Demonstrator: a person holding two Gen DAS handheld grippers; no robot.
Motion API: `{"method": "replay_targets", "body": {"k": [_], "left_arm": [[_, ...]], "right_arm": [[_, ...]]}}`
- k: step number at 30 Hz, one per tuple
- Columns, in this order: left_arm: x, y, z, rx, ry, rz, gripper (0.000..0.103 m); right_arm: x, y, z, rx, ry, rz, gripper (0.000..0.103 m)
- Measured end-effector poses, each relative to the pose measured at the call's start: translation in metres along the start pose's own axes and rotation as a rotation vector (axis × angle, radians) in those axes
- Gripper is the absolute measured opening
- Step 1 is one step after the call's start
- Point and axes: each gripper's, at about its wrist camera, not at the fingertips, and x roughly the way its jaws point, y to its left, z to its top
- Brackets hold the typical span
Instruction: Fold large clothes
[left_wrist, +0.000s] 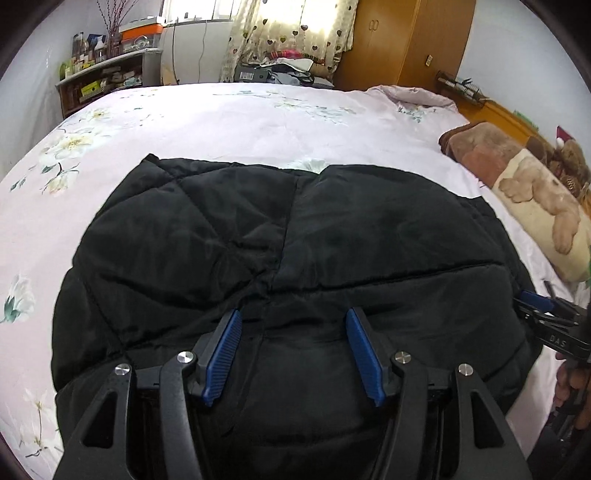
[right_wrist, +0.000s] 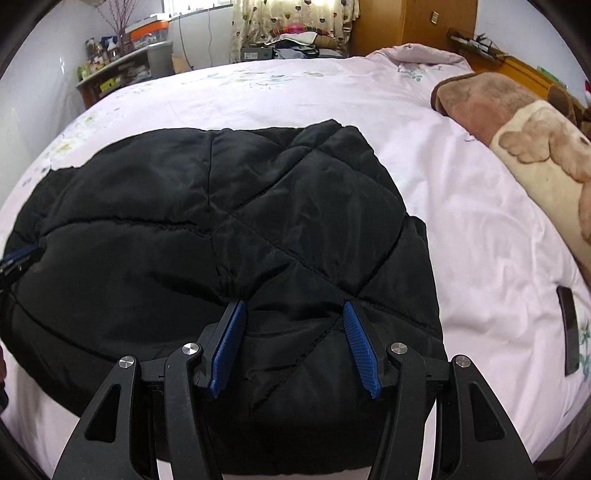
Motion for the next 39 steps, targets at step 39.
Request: {"method": "replay_targets", "body": {"k": [39], "left_arm": [[-0.058, 0.122, 0.009, -0.148, -0.103, 0.075, 0.048]], "right_arm": [[-0.038, -0.026, 0.01, 0.041, -0.075, 0.051, 0.054]]}}
